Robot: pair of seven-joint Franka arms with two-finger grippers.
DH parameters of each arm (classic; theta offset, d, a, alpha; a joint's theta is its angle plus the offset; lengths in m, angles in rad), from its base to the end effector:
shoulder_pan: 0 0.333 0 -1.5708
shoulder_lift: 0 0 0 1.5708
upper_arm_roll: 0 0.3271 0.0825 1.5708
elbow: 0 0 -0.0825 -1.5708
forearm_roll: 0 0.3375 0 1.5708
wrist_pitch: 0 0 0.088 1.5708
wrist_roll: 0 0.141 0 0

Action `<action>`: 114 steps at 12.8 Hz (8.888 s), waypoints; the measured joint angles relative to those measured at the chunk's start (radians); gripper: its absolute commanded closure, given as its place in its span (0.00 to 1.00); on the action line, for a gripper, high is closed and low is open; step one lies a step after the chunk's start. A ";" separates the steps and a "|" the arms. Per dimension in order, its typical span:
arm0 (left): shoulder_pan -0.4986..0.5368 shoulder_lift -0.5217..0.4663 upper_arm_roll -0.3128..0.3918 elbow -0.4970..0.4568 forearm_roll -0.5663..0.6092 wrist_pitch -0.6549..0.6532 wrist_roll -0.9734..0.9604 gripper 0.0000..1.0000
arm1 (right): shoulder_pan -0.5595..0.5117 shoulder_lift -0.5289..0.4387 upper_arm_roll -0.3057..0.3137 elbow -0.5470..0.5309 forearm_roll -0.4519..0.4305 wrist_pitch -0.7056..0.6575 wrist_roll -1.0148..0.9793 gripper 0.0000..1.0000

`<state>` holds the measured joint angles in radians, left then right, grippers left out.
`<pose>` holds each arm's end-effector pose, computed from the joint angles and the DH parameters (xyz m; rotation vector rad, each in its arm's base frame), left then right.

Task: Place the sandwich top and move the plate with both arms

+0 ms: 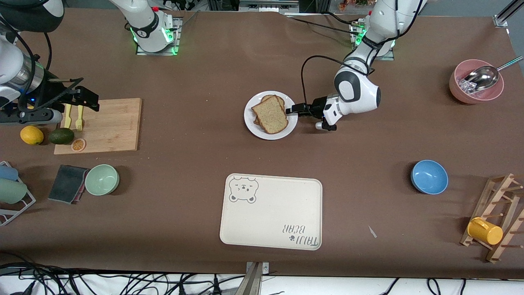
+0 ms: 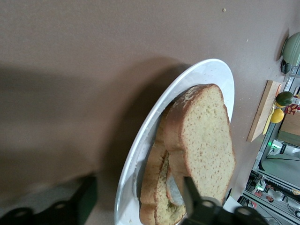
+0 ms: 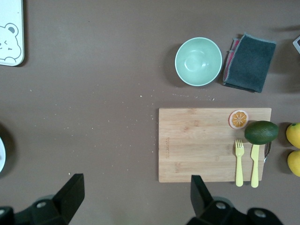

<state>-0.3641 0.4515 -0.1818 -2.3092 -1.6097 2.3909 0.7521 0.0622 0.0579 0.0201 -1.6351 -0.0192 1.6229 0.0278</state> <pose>0.3935 -0.2819 0.1639 2.2304 0.2119 -0.2540 0.5227 0.0402 0.5487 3.1167 0.0876 -0.1076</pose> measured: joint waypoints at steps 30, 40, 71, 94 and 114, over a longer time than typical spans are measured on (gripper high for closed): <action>0.126 -0.061 0.008 0.022 -0.023 -0.024 0.024 1.00 | 0.000 0.001 0.000 0.000 0.000 0.000 0.000 0.00; 0.076 0.109 0.076 0.379 -0.170 -0.019 -0.052 1.00 | 0.000 0.002 0.000 0.000 0.000 0.000 0.000 0.00; -0.082 0.198 0.323 0.531 -0.100 0.001 -0.090 0.00 | 0.000 0.002 0.000 0.000 0.000 0.000 0.000 0.00; 0.274 -0.589 0.239 0.196 1.374 -0.210 -0.244 0.00 | 0.000 0.003 0.000 0.000 0.000 -0.001 0.000 0.00; 0.272 -0.391 0.158 0.775 1.592 -0.865 -0.940 0.00 | 0.000 0.003 0.000 0.000 0.000 -0.002 0.000 0.00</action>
<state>-0.0921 0.0605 -0.0238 -1.5341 -0.0175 1.5263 -0.1875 0.0618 0.0610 0.0199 -1.6353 -0.0193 1.6210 0.0281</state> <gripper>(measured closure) 0.000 0.000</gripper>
